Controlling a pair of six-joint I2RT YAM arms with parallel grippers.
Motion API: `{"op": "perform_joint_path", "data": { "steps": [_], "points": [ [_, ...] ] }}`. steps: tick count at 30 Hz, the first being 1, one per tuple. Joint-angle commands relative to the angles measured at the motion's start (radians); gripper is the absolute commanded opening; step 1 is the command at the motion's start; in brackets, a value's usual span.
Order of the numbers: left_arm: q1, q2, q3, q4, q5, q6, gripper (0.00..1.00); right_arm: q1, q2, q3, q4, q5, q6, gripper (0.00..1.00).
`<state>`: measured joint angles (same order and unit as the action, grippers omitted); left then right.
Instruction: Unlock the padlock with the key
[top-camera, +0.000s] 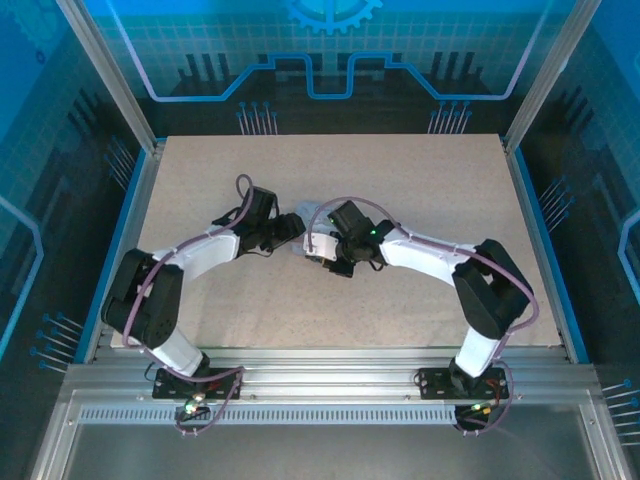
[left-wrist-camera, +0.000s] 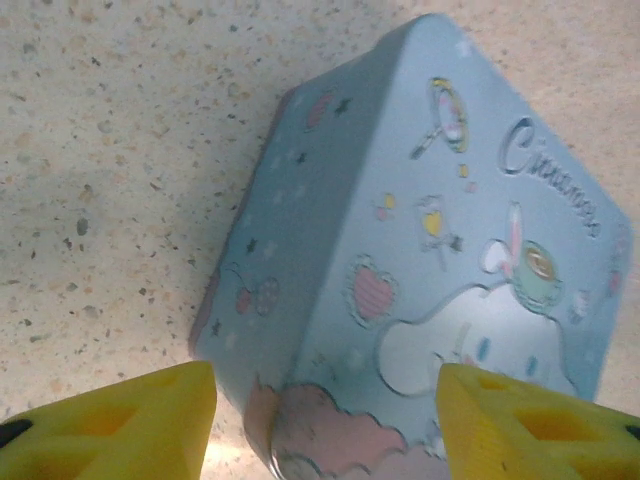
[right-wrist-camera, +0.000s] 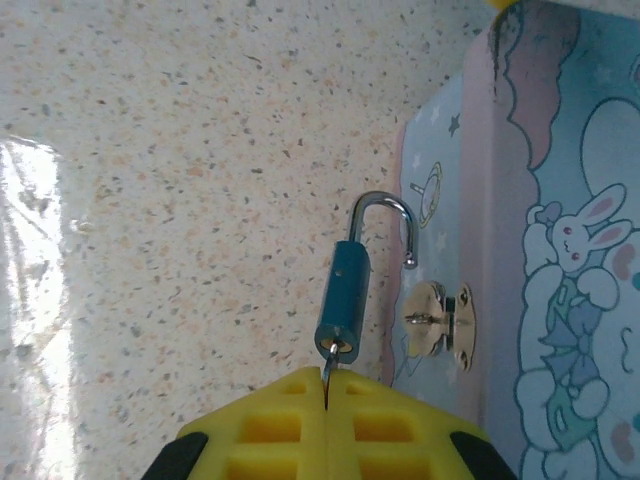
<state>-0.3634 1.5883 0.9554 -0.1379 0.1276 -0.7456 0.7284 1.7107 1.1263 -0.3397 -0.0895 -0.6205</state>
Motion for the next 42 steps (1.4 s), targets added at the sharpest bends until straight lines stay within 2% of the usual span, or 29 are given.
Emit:
{"op": "perform_joint_path", "data": {
  "steps": [1, 7, 14, 22, 27, 32, 36, 42],
  "points": [
    [0.007, -0.109, 0.001, -0.047, -0.012, 0.03, 0.68, 0.019, -0.1, -0.039, 0.033, 0.016, 0.056, 0.0],
    [0.012, -0.258, -0.025, -0.108, 0.001, 0.038, 0.71, 0.029, -0.248, -0.116, 0.035, 0.054, 0.14, 0.0],
    [0.001, -0.441, -0.149, -0.147, 0.088, -0.014, 0.74, 0.032, -0.406, -0.203, 0.044, 0.079, 0.25, 0.0],
    [-0.099, -0.558, -0.243, -0.192, 0.129, -0.069, 0.79, 0.031, -0.561, -0.273, 0.029, 0.141, 0.423, 0.0],
    [-0.194, -0.561, -0.288, -0.167, 0.084, -0.117, 0.79, 0.007, -0.613, -0.284, -0.008, 0.324, 0.629, 0.0],
    [-0.251, -0.512, -0.304, -0.105, 0.06, -0.154, 0.79, -0.079, -0.58, -0.282, -0.07, 0.482, 0.81, 0.0],
    [-0.294, -0.471, -0.288, -0.085, 0.038, -0.157, 0.79, -0.196, -0.514, -0.28, -0.095, 0.507, 0.891, 0.0],
    [-0.316, -0.454, -0.3, -0.062, 0.027, -0.171, 0.79, -0.293, -0.35, -0.252, -0.086, 0.543, 0.914, 0.0]
  ]
}}
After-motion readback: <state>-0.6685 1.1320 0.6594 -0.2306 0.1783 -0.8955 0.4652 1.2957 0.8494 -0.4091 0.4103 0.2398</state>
